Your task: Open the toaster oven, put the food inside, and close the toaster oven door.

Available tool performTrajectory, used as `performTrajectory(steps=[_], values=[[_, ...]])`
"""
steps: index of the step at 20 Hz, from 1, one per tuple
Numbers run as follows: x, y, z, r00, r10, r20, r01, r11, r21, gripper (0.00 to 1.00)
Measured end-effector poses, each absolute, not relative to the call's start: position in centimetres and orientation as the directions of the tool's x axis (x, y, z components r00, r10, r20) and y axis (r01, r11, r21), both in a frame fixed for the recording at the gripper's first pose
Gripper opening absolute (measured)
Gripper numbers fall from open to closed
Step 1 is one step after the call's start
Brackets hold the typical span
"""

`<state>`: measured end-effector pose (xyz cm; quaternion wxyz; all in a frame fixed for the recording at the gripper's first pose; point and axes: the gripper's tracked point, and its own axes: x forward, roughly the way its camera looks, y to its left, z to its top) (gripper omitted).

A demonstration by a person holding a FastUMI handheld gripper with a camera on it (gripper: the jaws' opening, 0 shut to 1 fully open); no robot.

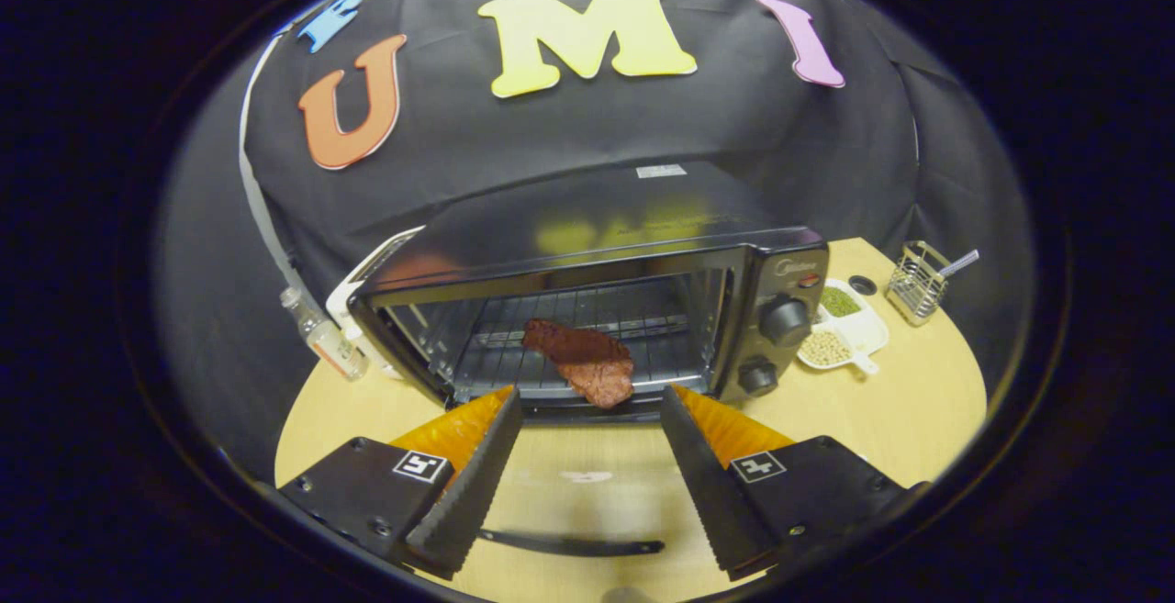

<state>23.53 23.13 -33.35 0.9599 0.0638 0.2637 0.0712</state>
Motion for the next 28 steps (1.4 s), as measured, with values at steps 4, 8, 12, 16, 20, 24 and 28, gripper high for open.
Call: performTrajectory(steps=[4,8,12,16,20,24,28], values=[[19.3,20.8,-33.5,0.835,0.168,-0.525,-0.143,0.986,0.087,0.98],[14.7,19.8,-36.1,0.802,0.171,-0.573,-0.18,0.983,0.041,0.98],[11.5,20.1,-40.6,0.741,0.178,-0.647,-0.204,0.978,0.035,0.98],[10.1,21.6,-44.3,0.689,0.194,-0.699,-0.226,0.973,0.047,0.98],[10.1,23.5,-47.1,0.641,0.208,-0.738,-0.235,0.97,0.07,0.98],[11.6,24.2,-48.0,0.646,0.193,-0.739,-0.228,0.972,0.054,0.97],[13.1,24.1,-48.7,0.653,0.166,-0.739,-0.213,0.977,0.032,0.98]])
